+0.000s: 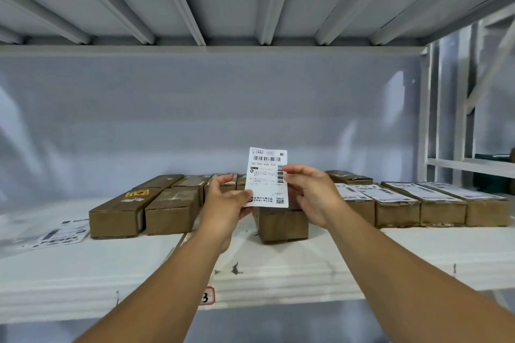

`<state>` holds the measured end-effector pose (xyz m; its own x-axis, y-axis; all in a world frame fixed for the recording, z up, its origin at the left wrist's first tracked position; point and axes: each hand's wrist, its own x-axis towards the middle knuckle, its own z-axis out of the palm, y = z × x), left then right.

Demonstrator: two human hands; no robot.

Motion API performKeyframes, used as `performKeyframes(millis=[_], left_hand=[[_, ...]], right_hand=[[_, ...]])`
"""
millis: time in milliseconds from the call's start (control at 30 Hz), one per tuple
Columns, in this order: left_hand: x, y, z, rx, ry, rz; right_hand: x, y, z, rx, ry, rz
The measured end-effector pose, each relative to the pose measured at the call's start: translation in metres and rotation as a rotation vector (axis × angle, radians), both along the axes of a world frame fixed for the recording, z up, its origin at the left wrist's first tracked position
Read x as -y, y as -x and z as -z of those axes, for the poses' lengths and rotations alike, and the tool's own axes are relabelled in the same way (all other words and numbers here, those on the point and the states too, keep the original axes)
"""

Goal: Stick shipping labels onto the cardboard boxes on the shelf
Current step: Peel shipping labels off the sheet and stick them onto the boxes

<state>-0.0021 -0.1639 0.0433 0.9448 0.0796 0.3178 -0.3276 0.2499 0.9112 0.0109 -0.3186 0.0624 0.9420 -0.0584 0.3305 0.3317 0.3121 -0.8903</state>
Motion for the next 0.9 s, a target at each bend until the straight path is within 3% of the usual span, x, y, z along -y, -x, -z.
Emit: performKeyframes(millis=[133, 267, 467, 667, 900], left_hand=[[0.007, -0.021, 0.002, 0.004, 0.047, -0.038], [0.016, -0.029, 0.006, 0.089, 0.033, -0.033], [0.019, -0.03, 0.014, 0.237, -0.156, -0.11], [0.018, -0.027, 0.018, 0.268, -0.255, -0.152], [0.018, -0.024, 0.019, 0.327, -0.328, -0.197]], right_hand=[[-0.003, -0.009, -0.006, 0.054, 0.234, 0.123], [0.005, -0.02, -0.008, 0.12, 0.343, 0.184], [0.01, -0.034, 0.015, 0.14, 0.26, 0.164], [0.014, -0.041, 0.023, 0.085, 0.139, 0.082], [0.013, -0.04, 0.029, 0.05, 0.229, 0.14]])
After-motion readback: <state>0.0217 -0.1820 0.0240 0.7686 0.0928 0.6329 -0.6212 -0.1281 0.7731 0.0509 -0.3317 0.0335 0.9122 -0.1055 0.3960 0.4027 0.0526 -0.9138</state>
